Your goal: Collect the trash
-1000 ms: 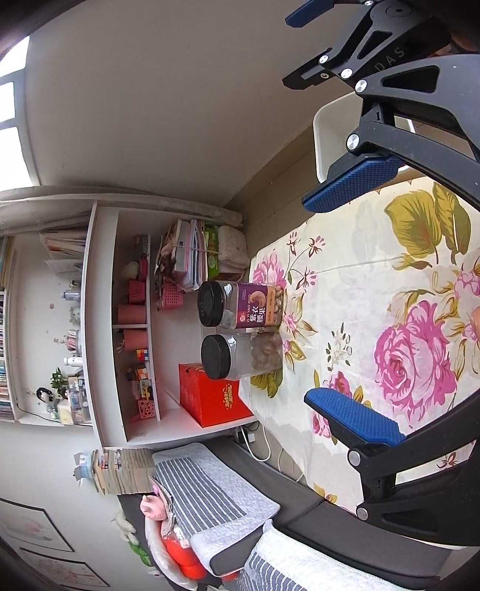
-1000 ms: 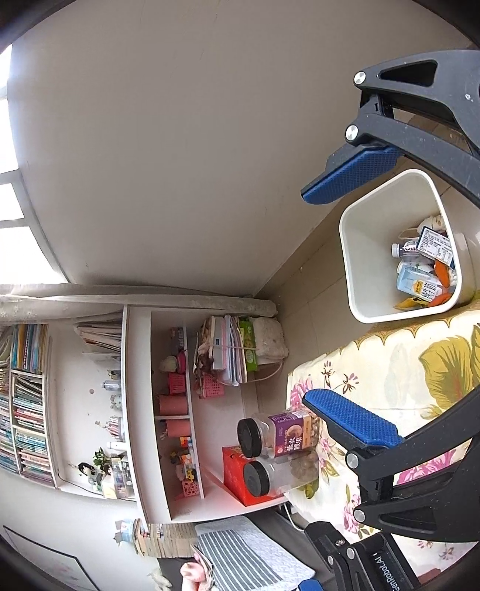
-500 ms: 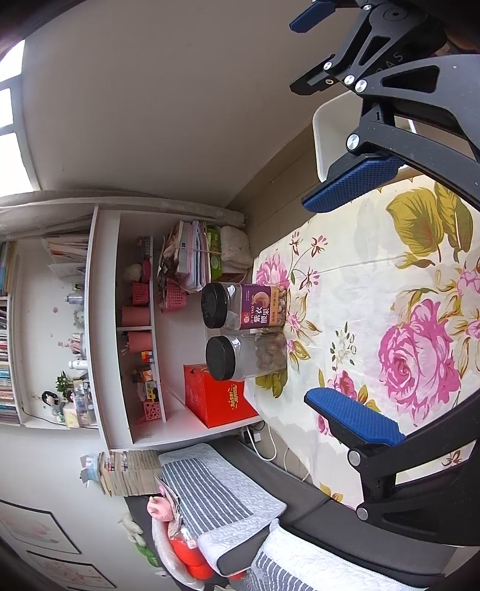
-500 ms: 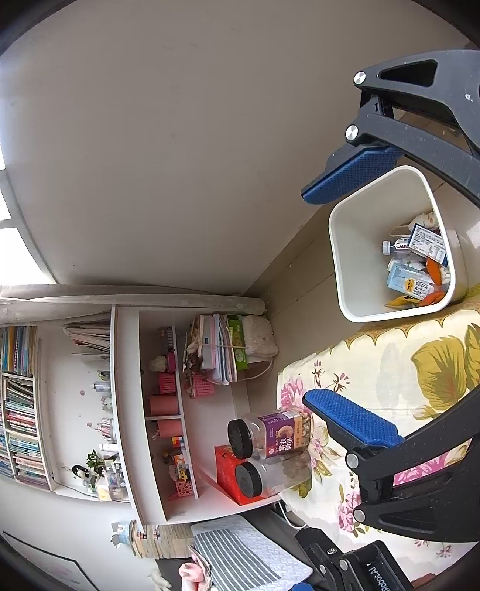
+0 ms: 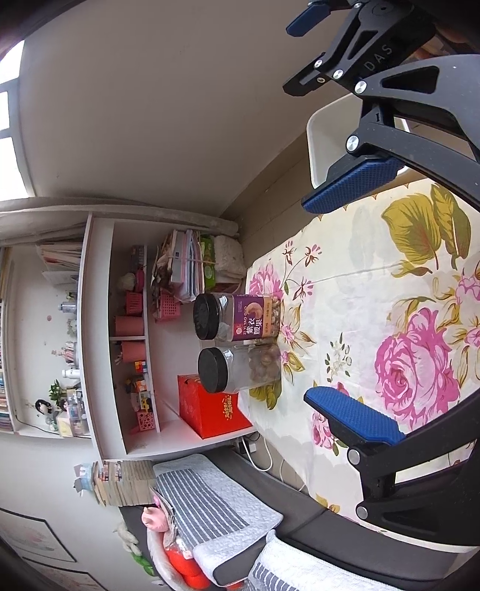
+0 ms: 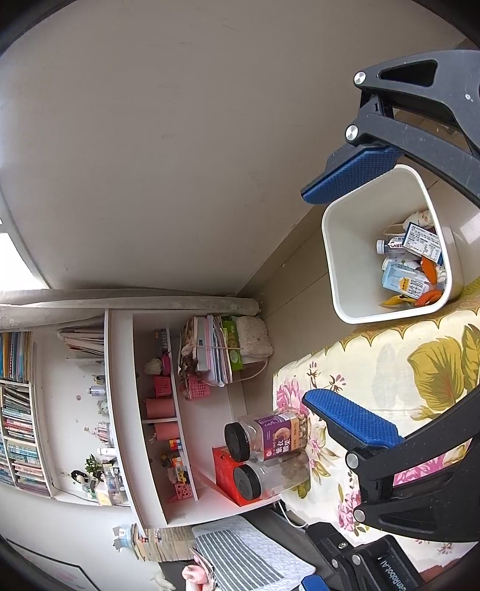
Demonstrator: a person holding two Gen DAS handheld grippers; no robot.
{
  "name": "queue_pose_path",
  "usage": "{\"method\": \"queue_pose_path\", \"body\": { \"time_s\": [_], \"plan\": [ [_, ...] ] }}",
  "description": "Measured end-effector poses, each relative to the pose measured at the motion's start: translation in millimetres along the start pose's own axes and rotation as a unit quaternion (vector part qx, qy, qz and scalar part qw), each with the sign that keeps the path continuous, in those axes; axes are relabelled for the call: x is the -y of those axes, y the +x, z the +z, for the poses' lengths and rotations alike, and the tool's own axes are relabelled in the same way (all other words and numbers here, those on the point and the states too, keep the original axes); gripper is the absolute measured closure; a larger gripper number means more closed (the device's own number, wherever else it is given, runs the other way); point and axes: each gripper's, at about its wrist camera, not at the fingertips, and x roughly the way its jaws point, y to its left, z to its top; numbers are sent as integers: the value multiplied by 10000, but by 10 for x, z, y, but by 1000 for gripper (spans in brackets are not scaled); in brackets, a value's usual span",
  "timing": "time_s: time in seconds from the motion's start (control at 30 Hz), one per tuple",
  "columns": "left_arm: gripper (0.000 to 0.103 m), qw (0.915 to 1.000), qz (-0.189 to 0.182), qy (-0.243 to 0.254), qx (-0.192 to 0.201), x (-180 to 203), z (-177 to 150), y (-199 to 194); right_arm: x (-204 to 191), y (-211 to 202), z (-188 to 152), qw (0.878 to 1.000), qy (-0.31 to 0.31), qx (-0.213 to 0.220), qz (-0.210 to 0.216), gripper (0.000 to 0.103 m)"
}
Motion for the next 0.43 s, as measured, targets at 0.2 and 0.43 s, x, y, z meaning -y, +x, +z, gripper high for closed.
{"method": "queue_pose_path", "body": {
  "time_s": [0.2, 0.43],
  "plan": [
    [11, 10000, 55, 9, 26, 22, 3, -7, -4, -12, -6, 10000, -6, 46, 12, 7],
    [11, 9998, 188, 3, 4, 58, 16, 8, -1, -33, -13, 9999, 9, 115, 52, 7]
  ]
}}
